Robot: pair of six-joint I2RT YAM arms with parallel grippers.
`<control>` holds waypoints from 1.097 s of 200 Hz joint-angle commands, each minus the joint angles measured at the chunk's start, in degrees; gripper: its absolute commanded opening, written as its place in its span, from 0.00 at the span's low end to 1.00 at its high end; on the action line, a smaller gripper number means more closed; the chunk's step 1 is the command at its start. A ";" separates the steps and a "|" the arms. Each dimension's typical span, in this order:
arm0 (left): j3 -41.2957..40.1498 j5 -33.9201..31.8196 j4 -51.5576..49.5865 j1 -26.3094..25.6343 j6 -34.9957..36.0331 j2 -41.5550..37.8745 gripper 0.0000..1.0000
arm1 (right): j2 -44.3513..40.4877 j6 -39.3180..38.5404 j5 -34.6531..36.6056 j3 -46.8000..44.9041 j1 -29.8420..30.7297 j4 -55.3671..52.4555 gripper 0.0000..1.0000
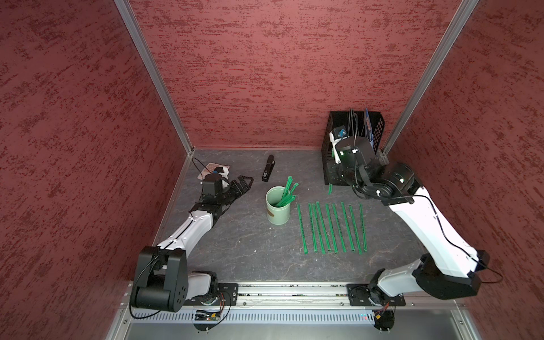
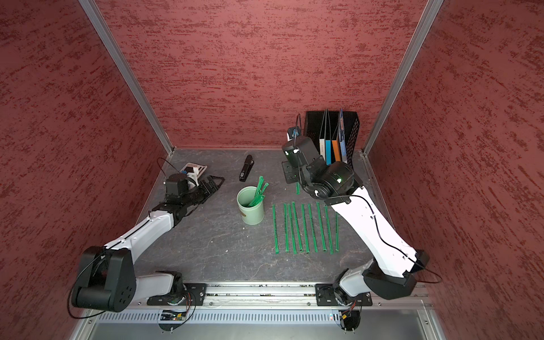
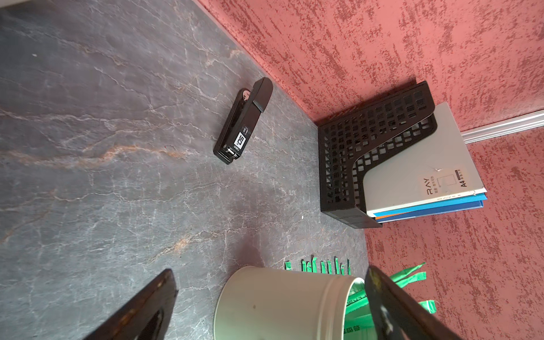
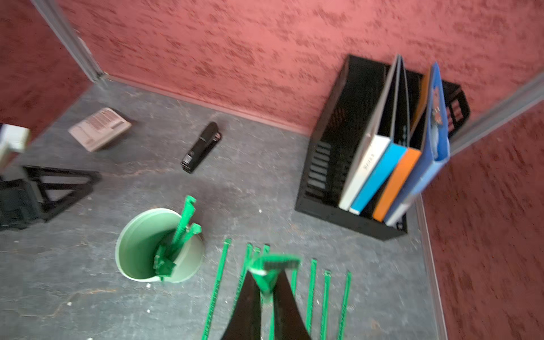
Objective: Take the straws out of the storage container
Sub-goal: Place the straw at the center of the board.
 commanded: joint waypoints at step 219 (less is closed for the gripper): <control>1.41 1.02 2.19 1.19 3.20 5.93 1.00 | 26.44 -5.00 -9.48 -17.68 -40.03 -8.29 0.01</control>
